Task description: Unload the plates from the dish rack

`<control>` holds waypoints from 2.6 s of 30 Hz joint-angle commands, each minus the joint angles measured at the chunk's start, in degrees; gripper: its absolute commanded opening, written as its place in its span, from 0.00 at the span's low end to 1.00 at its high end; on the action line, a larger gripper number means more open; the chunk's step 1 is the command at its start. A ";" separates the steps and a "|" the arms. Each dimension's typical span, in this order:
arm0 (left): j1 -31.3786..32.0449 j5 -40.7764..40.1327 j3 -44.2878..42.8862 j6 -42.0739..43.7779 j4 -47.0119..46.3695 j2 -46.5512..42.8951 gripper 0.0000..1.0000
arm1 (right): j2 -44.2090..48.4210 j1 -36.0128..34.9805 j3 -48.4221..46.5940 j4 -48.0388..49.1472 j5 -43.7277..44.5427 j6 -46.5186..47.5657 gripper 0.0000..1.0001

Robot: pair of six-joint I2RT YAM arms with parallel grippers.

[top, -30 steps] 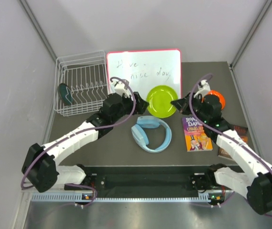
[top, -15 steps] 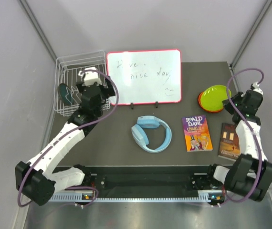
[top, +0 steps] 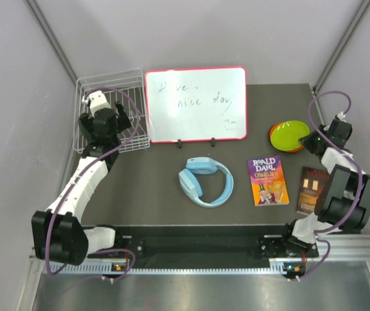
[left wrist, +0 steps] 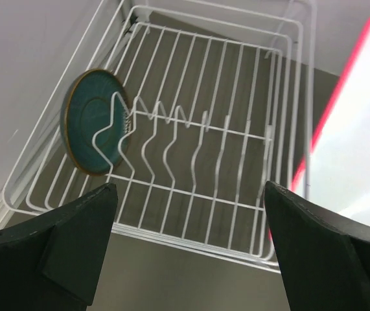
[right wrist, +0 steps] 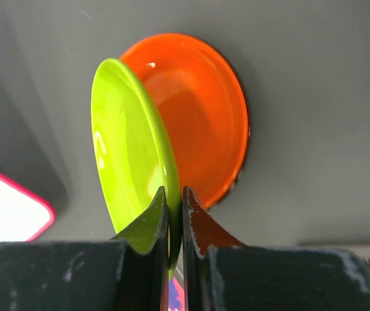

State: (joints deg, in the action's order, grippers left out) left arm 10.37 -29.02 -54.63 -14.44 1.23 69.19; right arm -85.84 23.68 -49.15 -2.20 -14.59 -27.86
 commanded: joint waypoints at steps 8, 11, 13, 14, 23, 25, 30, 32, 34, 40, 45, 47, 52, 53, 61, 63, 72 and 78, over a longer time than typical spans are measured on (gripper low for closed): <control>-6.68 3.70 -3.38 -2.17 -2.55 4.81 0.99 | -11.00 0.93 -6.66 9.14 -3.60 -1.06 0.06; -7.29 3.70 -3.29 -2.09 -2.82 5.60 0.99 | -12.06 0.93 -6.84 8.79 -3.52 -0.62 0.18; -8.08 3.61 -3.46 -2.00 -2.99 5.96 0.99 | -12.15 0.93 -6.93 8.26 -2.91 -0.45 0.27; -8.43 3.35 -3.55 -1.48 -3.43 6.13 0.99 | -11.98 0.93 -6.67 8.26 -2.64 -0.01 0.34; -15.99 4.67 -9.44 -0.77 -1.50 10.35 0.99 | -7.59 0.14 -8.59 -1.57 5.96 4.64 0.78; -17.13 4.41 -9.27 -0.59 -1.94 10.62 0.99 | -5.58 -0.30 -9.47 -4.29 11.30 5.35 0.79; -20.47 4.14 -8.83 -1.29 -2.46 12.54 0.99 | 0.58 -1.79 -8.16 -7.56 14.15 6.23 0.79; -20.83 3.36 -8.39 -1.03 -3.60 13.16 0.99 | 3.92 -2.67 -6.85 -7.73 13.71 6.41 0.79; -20.92 1.95 -7.25 -1.21 -4.65 13.78 0.98 | 7.94 -4.51 -5.53 -8.70 13.71 6.41 0.79; -21.36 3.78 -2.59 -1.21 -12.30 15.71 0.92 | 16.57 -15.59 0.36 -7.39 17.22 6.06 0.79; -21.36 2.13 -4.16 -1.73 -11.88 18.87 0.85 | 18.61 -19.29 3.44 -6.77 17.49 6.15 0.79; -21.36 0.20 -4.69 -2.09 -10.91 19.67 0.86 | 18.87 -19.46 4.32 -6.68 17.67 6.76 0.80; -21.53 0.45 -4.26 -2.00 -12.65 21.95 0.84 | 17.91 -19.46 5.46 -6.68 18.37 8.17 0.80; -21.53 0.45 -4.34 -2.09 -12.83 23.00 0.84 | 17.64 -19.46 5.46 -6.42 18.11 8.17 0.80; -21.45 -2.17 -4.52 -3.84 -14.33 26.43 0.79 | 15.45 -19.46 6.17 -4.66 15.91 8.08 0.79; -21.53 -2.19 -4.52 -3.67 -15.03 27.49 0.79 | 15.09 -19.46 6.17 -4.57 15.82 8.17 0.79; -21.71 -3.85 -2.68 -4.02 -18.72 27.32 0.73 | 14.04 -19.46 6.43 -4.13 14.94 8.17 0.78; -22.59 -2.10 -4.34 -5.86 -19.25 29.95 0.63 | 13.25 -19.46 6.52 -3.96 14.85 8.26 0.78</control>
State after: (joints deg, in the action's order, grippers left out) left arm -11.18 -31.35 -57.67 -18.41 -13.87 97.43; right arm -71.92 4.62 -42.72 -8.47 0.71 -20.51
